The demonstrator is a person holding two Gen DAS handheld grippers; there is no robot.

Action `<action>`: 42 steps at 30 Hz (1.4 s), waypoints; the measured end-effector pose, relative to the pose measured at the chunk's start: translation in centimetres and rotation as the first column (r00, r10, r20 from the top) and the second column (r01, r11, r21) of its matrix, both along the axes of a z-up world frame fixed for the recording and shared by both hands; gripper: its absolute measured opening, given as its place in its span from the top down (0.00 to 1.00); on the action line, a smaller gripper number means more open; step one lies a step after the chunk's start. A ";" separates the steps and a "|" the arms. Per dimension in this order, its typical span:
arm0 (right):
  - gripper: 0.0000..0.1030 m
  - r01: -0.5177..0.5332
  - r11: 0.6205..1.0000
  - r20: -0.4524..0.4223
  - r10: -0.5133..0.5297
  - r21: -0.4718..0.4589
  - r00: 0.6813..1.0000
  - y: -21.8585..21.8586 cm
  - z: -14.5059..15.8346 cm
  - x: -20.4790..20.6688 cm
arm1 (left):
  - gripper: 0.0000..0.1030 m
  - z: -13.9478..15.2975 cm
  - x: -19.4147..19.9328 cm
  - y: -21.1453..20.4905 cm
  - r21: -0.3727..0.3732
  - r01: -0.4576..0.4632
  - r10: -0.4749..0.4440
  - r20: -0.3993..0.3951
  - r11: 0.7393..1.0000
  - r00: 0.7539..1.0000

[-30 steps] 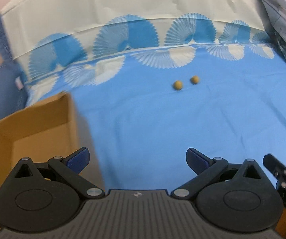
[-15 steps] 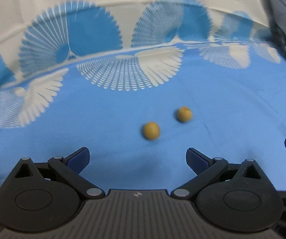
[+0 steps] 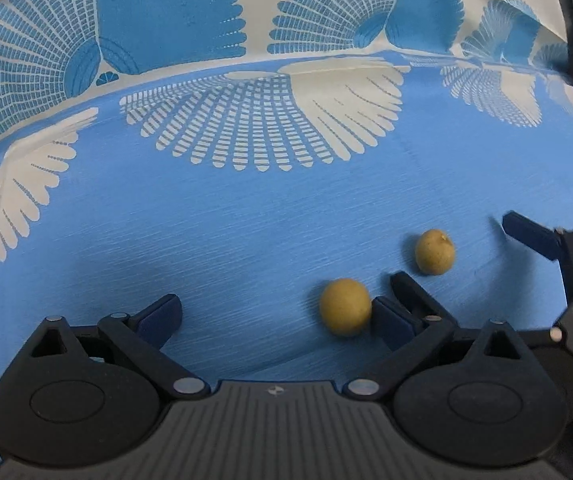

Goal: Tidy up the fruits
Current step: 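Grasp a tan fruit with the left gripper while the right grasps the other, then carry the two tan fruits over the cardboard box with both tools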

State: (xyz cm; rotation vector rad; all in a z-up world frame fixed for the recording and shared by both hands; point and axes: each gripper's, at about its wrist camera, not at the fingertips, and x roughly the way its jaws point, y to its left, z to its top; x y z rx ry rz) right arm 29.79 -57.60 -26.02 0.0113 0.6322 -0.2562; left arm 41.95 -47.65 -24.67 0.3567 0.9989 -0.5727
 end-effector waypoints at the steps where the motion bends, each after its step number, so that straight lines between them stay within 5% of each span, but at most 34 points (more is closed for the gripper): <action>1: 0.04 -0.011 1.000 0.007 0.011 0.009 1.000 -0.1 0.0 -0.1 | 0.12 0.1 -0.1 0.1 -0.002 0.000 0.000 0.008 1.000 1.000; 2: 0.17 -0.042 0.999 0.018 0.042 0.027 0.999 -0.1 0.1 -0.3 | 0.17 0.3 -0.2 0.1 -0.006 0.003 -0.003 0.025 1.000 1.000; 5: 0.71 -0.118 0.993 0.026 0.118 -0.011 0.993 0.9 0.5 -1.1 | 0.64 1.1 -0.6 0.1 -0.037 0.036 -0.035 0.034 0.999 0.999; 6: 0.75 -0.125 0.992 0.018 0.125 -0.037 0.992 1.3 0.6 -1.2 | 0.70 1.3 -0.5 0.1 -0.043 0.044 -0.043 0.024 0.998 0.999; 14: 0.75 -0.024 0.999 -0.006 0.024 0.024 1.000 0.4 2.3 -4.4 | 0.70 3.5 -3.1 1.0 -0.044 0.027 -0.027 0.015 0.999 1.000; 25: 0.75 0.102 0.974 0.056 -0.116 0.202 0.992 4.0 9.3 -14.7 | 0.70 10.6 -13.9 6.8 -0.009 0.008 -0.008 0.050 1.000 0.999; 35: 0.75 0.037 0.959 0.146 -0.081 0.282 0.986 12.0 17.4 -23.6 | 0.70 18.7 -24.2 16.2 -0.043 -0.013 0.018 0.124 0.999 0.992; 42: 0.75 -0.077 0.955 0.173 0.028 0.287 0.984 18.5 21.4 -28.7 | 0.70 21.7 -29.7 23.7 -0.024 -0.072 0.075 0.132 0.997 0.988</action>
